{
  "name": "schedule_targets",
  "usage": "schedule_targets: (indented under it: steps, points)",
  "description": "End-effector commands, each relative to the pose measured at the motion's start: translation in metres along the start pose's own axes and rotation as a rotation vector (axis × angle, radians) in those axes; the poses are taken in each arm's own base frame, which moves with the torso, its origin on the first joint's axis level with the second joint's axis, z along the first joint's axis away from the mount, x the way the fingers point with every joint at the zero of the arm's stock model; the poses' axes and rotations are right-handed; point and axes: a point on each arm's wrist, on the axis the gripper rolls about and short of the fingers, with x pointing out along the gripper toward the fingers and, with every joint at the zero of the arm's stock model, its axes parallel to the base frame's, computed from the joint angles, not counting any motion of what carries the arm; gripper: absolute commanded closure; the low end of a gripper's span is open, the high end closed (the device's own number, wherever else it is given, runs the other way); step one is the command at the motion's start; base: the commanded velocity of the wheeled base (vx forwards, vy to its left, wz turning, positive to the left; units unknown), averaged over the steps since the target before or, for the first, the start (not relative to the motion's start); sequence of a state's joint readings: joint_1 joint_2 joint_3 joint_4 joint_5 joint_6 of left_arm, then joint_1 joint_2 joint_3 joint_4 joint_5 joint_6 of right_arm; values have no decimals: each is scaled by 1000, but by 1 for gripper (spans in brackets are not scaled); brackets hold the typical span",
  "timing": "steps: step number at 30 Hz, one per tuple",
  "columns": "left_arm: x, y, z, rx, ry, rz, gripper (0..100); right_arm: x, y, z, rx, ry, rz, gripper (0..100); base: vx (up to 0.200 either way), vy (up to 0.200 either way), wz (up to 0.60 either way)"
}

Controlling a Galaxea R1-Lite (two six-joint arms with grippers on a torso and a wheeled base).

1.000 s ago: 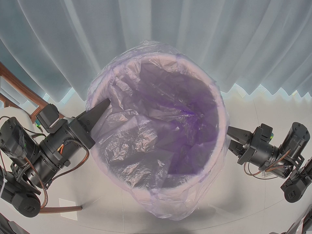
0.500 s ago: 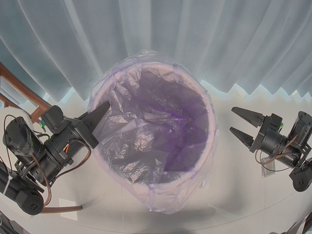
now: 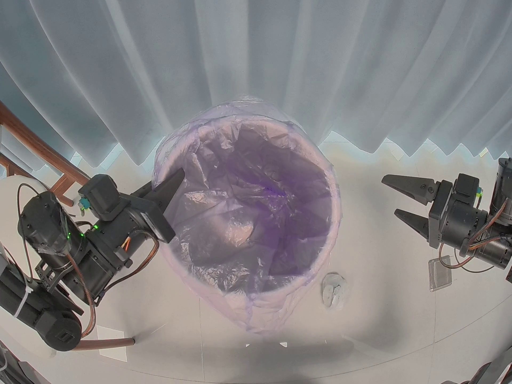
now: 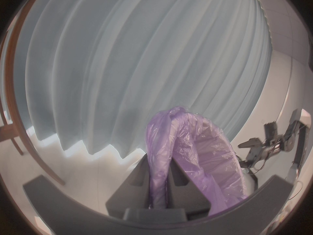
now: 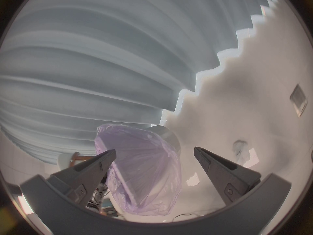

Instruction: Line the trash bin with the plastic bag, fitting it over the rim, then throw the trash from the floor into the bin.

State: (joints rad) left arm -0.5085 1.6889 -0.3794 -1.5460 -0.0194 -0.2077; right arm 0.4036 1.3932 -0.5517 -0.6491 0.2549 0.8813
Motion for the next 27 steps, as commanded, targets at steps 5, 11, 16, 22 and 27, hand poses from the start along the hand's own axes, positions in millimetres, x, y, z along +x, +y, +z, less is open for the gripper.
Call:
schedule_targets:
  steps: [5,11,16,22,27]
  points:
    - [56,-5,-10,189,28,74,100,-11,47,-31,-200,-1,30,0,0,0,0]
    - [61,-15,-13,236,80,62,100,-10,46,-37,-224,40,-8,0,0,0,0]
    - [65,-17,-19,306,100,51,100,-8,47,-41,-237,64,-19,0,0,0,0]
    - [67,-24,-17,306,84,34,100,14,37,-63,-282,100,-135,0,0,0,0]
    - [66,-25,-13,304,70,30,100,25,27,-70,-306,127,-190,0,0,0,0]
